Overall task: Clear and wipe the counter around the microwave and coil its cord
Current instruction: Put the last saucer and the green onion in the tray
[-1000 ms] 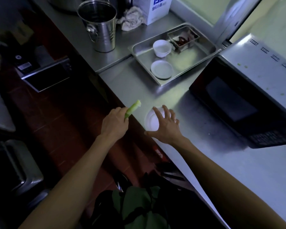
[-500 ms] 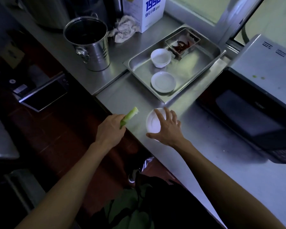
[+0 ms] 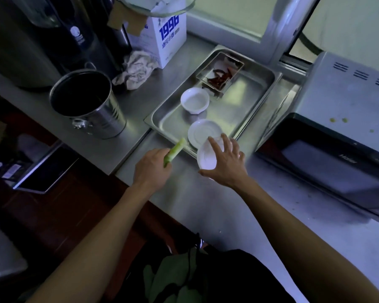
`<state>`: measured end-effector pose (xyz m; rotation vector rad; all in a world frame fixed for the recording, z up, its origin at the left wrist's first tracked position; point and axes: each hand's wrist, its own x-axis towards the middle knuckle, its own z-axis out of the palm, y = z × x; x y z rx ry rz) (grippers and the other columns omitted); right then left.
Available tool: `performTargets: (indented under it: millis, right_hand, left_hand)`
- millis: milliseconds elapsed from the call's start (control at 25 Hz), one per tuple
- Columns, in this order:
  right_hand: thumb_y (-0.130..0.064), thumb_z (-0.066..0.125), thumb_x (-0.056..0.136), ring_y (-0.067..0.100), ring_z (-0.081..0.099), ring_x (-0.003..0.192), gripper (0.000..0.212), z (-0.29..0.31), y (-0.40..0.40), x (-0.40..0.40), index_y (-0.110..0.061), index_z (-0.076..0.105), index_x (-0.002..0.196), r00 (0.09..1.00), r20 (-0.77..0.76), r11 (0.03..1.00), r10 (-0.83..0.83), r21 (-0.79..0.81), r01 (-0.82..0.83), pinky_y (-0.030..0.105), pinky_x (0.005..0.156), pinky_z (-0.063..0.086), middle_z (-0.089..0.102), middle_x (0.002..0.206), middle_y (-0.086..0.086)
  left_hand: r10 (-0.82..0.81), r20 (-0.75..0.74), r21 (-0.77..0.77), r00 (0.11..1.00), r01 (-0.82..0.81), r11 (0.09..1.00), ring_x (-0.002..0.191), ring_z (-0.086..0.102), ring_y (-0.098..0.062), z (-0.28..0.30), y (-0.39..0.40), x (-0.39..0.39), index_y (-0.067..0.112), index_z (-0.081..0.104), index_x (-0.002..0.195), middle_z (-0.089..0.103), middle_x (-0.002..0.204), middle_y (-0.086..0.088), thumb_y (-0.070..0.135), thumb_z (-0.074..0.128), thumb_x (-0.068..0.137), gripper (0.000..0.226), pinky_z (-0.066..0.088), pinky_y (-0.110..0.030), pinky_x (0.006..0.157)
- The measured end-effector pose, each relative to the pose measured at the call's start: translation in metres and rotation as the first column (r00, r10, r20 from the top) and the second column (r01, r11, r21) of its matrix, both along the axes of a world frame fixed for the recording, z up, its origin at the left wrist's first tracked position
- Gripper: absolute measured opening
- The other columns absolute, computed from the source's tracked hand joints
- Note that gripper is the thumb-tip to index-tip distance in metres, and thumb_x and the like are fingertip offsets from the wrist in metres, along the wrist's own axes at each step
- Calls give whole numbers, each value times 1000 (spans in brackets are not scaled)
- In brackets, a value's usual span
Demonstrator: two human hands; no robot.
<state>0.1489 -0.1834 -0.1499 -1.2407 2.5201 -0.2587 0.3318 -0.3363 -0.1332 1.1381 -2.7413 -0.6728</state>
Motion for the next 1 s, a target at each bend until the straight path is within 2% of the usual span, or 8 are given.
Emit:
performTargets:
  millis: [160, 320, 520, 760, 1000]
  right_hand:
    - [-69, 74, 68, 38, 8, 148, 111, -4, -21, -12, -37, 12, 155, 999, -10, 999, -46, -27, 46, 60, 111, 28, 1, 165, 3]
    - [-70, 73, 67, 39, 7, 147, 112, -11, -59, -26, -37, 13, 155, 995, -2, 994, -101, -44, 101, 63, 111, 26, 2, 164, 4]
    - [-74, 71, 67, 39, 5, 148, 114, -32, -109, -41, -36, 10, 156, 979, -2, 973, -202, 109, 201, 62, 109, 29, -1, 164, 4]
    - [-73, 70, 69, 40, -4, 149, 115, -61, -138, -47, -38, 3, 156, 959, 61, 935, -278, 245, 256, 66, 114, 19, -9, 165, 2]
    - [-72, 69, 68, 38, -4, 150, 112, -75, -148, -48, -34, 8, 155, 938, 81, 917, -338, 250, 310, 64, 116, 17, -7, 165, 1]
  left_hand:
    - [-38, -13, -18, 999, 38, 999, 90, 58, -28, 3, -35, -36, 26, 61, 111, 61, 96, 0, 25, 58, 86, 25, 52, -45, 75]
    - [-63, -96, -27, 993, 61, 998, 88, 59, -29, 5, -82, -70, 25, 63, 109, 64, 96, -2, 22, 59, 83, 26, 53, -44, 72]
    - [-195, -109, 5, 975, 197, 980, 89, 60, -28, -6, -134, -100, 26, 63, 115, 63, 98, -1, 21, 62, 81, 34, 52, -40, 73]
    - [-308, -137, 85, 942, 321, 943, 91, 57, -24, -21, -172, -127, 23, 63, 118, 62, 99, 0, 21, 60, 80, 38, 48, -35, 73]
    - [-435, -155, 105, 887, 452, 886, 92, 57, -24, -35, -181, -139, 23, 61, 121, 62, 100, -1, 21, 59, 83, 38, 51, -41, 73]
